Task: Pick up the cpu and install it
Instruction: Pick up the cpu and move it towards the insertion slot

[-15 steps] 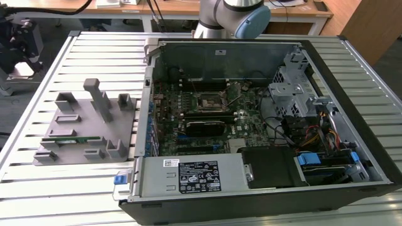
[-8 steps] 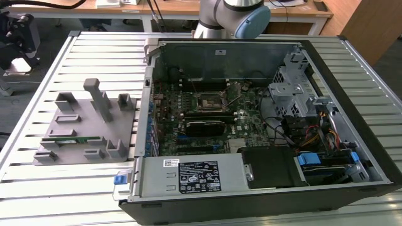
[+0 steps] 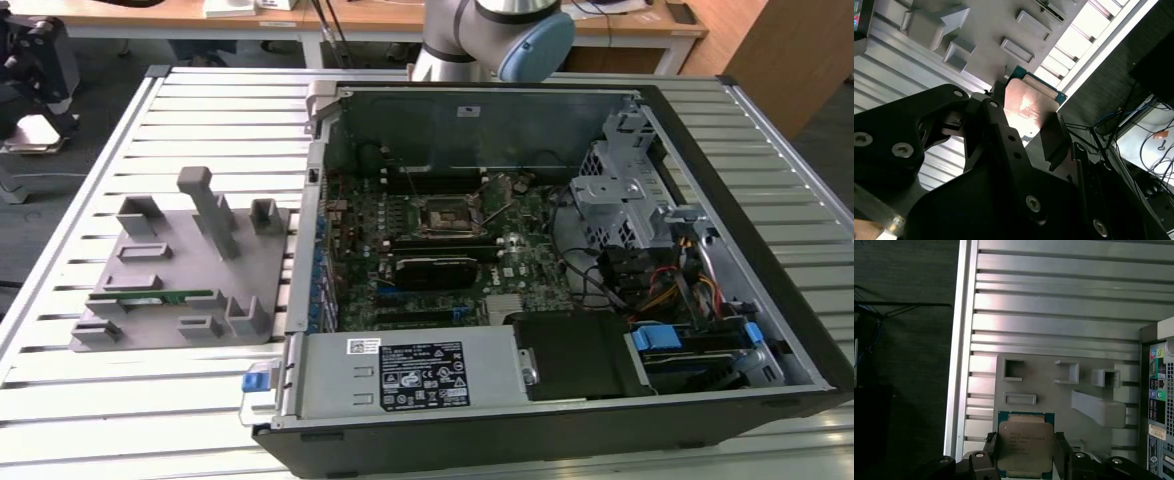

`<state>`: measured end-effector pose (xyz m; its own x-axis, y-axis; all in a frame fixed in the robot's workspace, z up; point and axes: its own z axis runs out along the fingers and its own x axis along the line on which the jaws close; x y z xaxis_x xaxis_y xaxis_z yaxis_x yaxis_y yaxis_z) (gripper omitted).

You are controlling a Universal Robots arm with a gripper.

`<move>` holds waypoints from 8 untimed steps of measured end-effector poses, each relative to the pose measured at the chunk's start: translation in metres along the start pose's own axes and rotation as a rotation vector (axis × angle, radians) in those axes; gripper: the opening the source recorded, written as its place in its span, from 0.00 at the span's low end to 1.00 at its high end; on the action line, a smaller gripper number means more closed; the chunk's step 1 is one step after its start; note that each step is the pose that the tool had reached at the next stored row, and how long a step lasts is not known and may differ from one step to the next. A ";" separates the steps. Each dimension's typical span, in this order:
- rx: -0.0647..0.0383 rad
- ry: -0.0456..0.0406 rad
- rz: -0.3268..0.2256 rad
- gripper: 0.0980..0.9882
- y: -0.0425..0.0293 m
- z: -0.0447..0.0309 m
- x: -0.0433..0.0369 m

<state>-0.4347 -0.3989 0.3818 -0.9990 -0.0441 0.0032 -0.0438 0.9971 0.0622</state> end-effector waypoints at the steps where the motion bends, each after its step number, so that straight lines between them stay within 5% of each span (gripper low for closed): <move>1: 0.000 -0.0001 0.000 0.48 0.0001 -0.0011 0.0000; 8: 0.000 0.0000 0.000 0.48 0.0008 -0.0050 -0.0033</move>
<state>-0.4314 -0.3982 0.3868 -0.9990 -0.0442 0.0032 -0.0439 0.9971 0.0622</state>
